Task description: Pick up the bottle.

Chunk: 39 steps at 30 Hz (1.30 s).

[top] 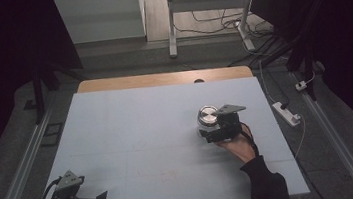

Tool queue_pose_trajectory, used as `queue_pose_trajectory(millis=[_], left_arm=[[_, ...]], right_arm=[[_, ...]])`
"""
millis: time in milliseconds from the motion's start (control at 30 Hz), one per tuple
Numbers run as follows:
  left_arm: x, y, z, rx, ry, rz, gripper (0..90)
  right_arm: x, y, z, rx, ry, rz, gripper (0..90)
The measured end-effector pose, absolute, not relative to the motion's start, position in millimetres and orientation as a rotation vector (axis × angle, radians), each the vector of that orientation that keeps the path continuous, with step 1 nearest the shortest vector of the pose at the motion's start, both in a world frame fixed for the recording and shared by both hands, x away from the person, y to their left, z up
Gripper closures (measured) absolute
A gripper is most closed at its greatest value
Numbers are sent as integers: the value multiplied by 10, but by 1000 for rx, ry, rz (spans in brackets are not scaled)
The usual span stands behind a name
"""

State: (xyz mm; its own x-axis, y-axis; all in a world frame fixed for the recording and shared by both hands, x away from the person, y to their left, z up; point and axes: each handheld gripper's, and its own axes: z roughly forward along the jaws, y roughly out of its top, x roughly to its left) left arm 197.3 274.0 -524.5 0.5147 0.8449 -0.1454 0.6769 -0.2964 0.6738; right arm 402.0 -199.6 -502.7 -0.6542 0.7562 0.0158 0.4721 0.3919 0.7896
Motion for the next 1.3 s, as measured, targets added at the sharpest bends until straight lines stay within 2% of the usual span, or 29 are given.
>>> queue_pose_trajectory(millis=[300, 867, 1300], left_arm=[[1971, 2740, -5245, 2063, 1232, 308, 0], [1965, 2740, -5242, 2061, 1226, 314, 0], [1960, 2734, -5240, 2067, 1215, 315, 0]], right_arm=[[4050, -1969, -5068, 1018, 2297, 1156, 142], [4001, -1989, -5009, 1019, 2285, 1145, 151], [3814, -1897, -4862, 962, 2305, 1163, 151]])
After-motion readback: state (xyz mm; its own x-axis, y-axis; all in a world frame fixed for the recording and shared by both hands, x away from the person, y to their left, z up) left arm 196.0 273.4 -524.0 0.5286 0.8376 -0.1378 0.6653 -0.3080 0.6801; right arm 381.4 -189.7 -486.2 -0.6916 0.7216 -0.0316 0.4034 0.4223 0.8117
